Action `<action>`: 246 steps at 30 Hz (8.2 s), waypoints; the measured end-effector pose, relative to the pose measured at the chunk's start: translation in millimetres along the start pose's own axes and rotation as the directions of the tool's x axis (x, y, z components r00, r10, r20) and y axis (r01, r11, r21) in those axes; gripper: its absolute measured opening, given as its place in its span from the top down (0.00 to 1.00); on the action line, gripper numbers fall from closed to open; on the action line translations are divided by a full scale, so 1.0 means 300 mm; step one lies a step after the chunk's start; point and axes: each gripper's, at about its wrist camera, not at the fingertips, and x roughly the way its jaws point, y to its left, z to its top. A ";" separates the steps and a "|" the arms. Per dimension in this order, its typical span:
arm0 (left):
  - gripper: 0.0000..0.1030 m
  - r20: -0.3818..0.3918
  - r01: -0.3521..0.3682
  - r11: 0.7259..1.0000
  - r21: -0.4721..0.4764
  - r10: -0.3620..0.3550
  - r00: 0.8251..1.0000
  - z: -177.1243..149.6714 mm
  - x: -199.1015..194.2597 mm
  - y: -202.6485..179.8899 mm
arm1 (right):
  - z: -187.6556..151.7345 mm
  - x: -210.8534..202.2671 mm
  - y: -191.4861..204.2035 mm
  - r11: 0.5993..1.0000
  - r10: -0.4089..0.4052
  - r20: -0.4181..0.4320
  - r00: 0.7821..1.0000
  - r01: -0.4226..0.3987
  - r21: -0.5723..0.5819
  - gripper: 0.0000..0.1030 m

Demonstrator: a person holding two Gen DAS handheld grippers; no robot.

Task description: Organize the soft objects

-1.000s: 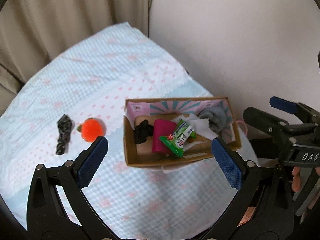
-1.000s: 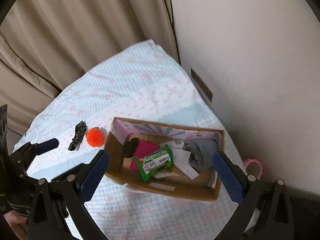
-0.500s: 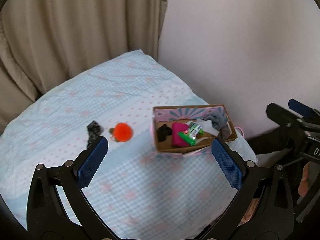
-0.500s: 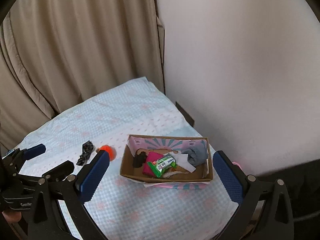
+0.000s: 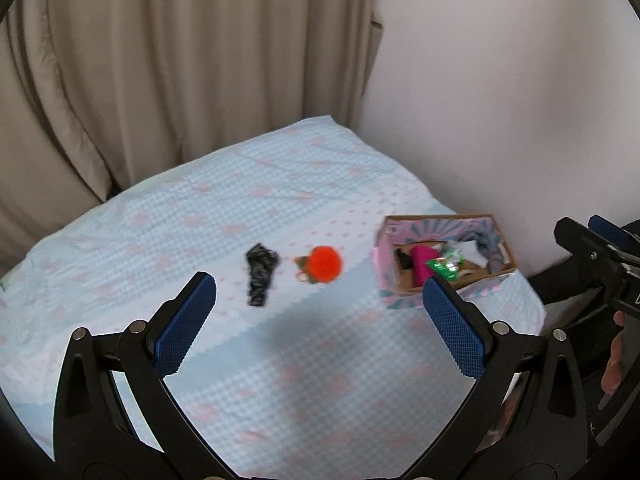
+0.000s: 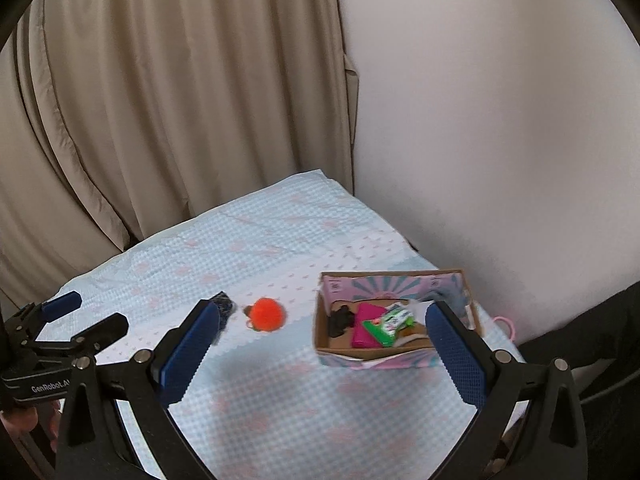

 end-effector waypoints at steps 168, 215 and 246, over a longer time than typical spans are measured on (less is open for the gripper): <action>0.00 -0.042 0.068 0.997 -0.036 -0.069 0.997 0.222 0.050 -0.588 | 0.111 0.074 -0.439 0.987 0.126 -0.093 0.988 -0.134 -0.089 0.01; 0.00 0.373 0.002 1.000 0.025 -0.011 0.928 0.065 -0.633 -0.398 | 0.086 -0.560 -0.193 0.997 -0.075 0.283 0.956 0.082 -0.015 0.01; 0.00 0.386 -0.020 1.000 0.013 0.013 0.922 0.080 -0.632 -0.416 | 0.117 -0.532 -0.204 0.996 -0.081 0.303 0.949 0.090 -0.016 0.01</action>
